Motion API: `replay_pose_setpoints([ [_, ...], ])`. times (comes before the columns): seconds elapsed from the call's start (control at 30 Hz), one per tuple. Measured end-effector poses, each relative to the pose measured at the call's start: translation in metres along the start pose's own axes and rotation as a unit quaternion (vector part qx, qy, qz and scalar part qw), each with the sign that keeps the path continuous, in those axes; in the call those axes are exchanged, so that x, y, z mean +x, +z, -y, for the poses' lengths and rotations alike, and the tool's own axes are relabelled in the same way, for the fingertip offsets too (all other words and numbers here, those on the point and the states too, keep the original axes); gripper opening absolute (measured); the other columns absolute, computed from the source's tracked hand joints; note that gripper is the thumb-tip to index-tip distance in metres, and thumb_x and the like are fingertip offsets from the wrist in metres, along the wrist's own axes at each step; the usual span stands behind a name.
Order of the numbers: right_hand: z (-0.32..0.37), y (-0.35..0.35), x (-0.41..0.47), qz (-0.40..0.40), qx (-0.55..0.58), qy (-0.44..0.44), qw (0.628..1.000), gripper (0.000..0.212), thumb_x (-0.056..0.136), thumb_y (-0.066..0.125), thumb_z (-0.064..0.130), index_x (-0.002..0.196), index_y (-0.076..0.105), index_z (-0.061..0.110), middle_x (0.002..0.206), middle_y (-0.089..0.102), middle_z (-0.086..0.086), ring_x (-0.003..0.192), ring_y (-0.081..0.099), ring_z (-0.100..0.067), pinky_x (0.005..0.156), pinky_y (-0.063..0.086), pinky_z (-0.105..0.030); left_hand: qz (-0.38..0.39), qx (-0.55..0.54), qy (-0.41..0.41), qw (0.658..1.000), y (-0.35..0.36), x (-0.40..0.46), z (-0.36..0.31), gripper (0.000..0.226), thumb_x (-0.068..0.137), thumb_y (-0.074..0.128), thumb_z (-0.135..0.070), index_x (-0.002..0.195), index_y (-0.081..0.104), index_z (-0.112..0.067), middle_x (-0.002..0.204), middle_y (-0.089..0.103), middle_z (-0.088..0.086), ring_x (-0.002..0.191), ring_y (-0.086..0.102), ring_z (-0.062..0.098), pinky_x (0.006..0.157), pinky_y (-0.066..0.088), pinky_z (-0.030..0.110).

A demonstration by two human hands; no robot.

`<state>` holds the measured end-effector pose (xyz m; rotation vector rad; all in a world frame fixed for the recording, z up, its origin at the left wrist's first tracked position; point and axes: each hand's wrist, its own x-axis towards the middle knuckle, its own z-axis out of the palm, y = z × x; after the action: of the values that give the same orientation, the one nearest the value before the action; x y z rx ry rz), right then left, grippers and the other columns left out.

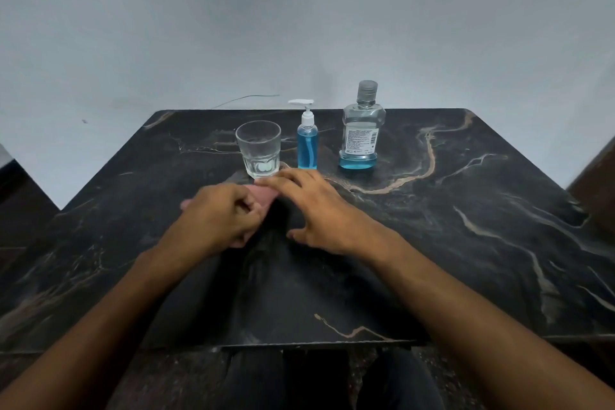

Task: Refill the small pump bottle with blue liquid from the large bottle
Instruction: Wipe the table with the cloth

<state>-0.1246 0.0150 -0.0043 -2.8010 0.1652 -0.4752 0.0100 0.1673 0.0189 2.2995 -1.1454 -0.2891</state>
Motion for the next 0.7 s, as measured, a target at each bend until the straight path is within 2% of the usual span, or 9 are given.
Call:
replay_pose_setpoints([
  [0.1, 0.003, 0.003, -0.003, -0.012, -0.02, -0.013, 1.0, 0.082, 0.069, 0.087, 0.027, 0.142, 0.051, 0.035, 0.148, 0.044, 0.0, 0.137, 0.034, -0.025, 0.111, 0.036, -0.05, 0.016, -0.02, 0.033, 0.999, 0.007, -0.02, -0.018, 0.017, 0.087, 0.072, -0.018, 0.076, 0.066, -0.029, 0.079, 0.072, -0.004, 0.067, 0.064, 0.006, 0.063, 0.045, 0.018],
  [0.2, 0.002, -0.014, -0.004, -0.073, 0.02, -0.031, 0.997, 0.033, 0.076, 0.085, 0.028, 0.107, 0.078, 0.022, 0.116, 0.068, 0.003, 0.115, 0.054, -0.019, 0.099, 0.045, -0.05, -0.009, -0.132, 0.043, 0.99, 0.006, -0.031, -0.029, 0.011, 0.089, 0.073, -0.031, 0.081, 0.07, -0.023, 0.083, 0.077, 0.0, 0.068, 0.069, 0.016, 0.064, 0.053, 0.03],
  [0.27, 0.003, -0.037, -0.004, -0.086, 0.039, -0.041, 0.995, 0.015, 0.079, 0.084, 0.027, 0.092, 0.08, 0.019, 0.089, 0.072, 0.008, 0.088, 0.06, -0.008, 0.084, 0.048, -0.036, -0.085, -0.181, 0.079, 0.977, 0.002, -0.035, -0.033, 0.018, 0.083, 0.072, -0.045, 0.085, 0.072, -0.027, 0.083, 0.076, -0.012, 0.068, 0.068, 0.002, 0.06, 0.052, 0.015],
  [0.37, 0.009, -0.078, -0.006, -0.1, 0.026, -0.043, 0.994, 0.012, 0.088, 0.074, 0.023, 0.094, 0.077, 0.013, 0.082, 0.071, 0.003, 0.075, 0.063, -0.012, 0.071, 0.047, -0.028, -0.179, -0.238, 0.137, 0.945, -0.006, -0.035, -0.039, 0.019, 0.09, 0.062, -0.054, 0.09, 0.069, -0.036, 0.082, 0.071, -0.026, 0.073, 0.064, -0.008, 0.067, 0.046, 0.006],
  [0.47, 0.01, -0.112, -0.008, -0.106, -0.02, -0.037, 0.993, 0.017, 0.091, 0.064, 0.02, 0.103, 0.076, 0.014, 0.086, 0.065, 0.006, 0.081, 0.058, -0.008, 0.07, 0.041, -0.014, -0.175, -0.354, 0.138, 0.908, -0.001, -0.032, -0.043, 0.039, 0.099, 0.045, -0.06, 0.091, 0.073, -0.033, 0.083, 0.076, -0.007, 0.075, 0.07, 0.011, 0.071, 0.056, 0.029],
  [0.5, 0.009, -0.118, -0.008, -0.086, -0.041, -0.021, 0.995, 0.018, 0.092, 0.065, 0.019, 0.105, 0.077, 0.018, 0.089, 0.066, 0.006, 0.083, 0.058, -0.008, 0.07, 0.041, -0.013, -0.166, -0.37, 0.127, 0.905, 0.003, -0.03, -0.044, 0.046, 0.101, 0.041, -0.061, 0.091, 0.075, -0.032, 0.084, 0.077, -0.002, 0.077, 0.072, 0.017, 0.071, 0.058, 0.036],
  [0.57, 0.007, -0.116, -0.009, -0.03, -0.069, 0.024, 0.997, 0.025, 0.093, 0.065, 0.015, 0.112, 0.077, 0.025, 0.1, 0.073, 0.003, 0.091, 0.065, -0.015, 0.08, 0.051, -0.029, -0.163, -0.366, 0.103, 0.91, 0.012, -0.027, -0.046, 0.054, 0.105, 0.035, -0.057, 0.091, 0.077, -0.027, 0.085, 0.078, 0.001, 0.079, 0.072, 0.019, 0.072, 0.058, 0.038],
  [0.63, 0.004, -0.101, -0.014, 0.01, -0.1, 0.057, 0.993, 0.034, 0.094, 0.062, 0.014, 0.12, 0.074, 0.031, 0.113, 0.076, 0.0, 0.101, 0.069, -0.022, 0.089, 0.054, -0.034, -0.174, -0.355, 0.088, 0.914, 0.019, -0.024, -0.045, 0.052, 0.109, 0.036, -0.049, 0.093, 0.078, -0.023, 0.086, 0.077, 0.001, 0.079, 0.069, 0.013, 0.073, 0.054, 0.032],
  [0.7, -0.001, -0.08, -0.027, 0.042, -0.131, 0.07, 0.988, 0.035, 0.095, 0.061, 0.02, 0.125, 0.07, 0.036, 0.114, 0.076, 0.0, 0.101, 0.07, -0.025, 0.088, 0.054, -0.031, -0.172, -0.341, 0.097, 0.919, 0.024, -0.022, -0.043, 0.042, 0.109, 0.043, -0.04, 0.096, 0.078, -0.021, 0.087, 0.076, -0.001, 0.079, 0.066, 0.005, 0.073, 0.05, 0.019],
])
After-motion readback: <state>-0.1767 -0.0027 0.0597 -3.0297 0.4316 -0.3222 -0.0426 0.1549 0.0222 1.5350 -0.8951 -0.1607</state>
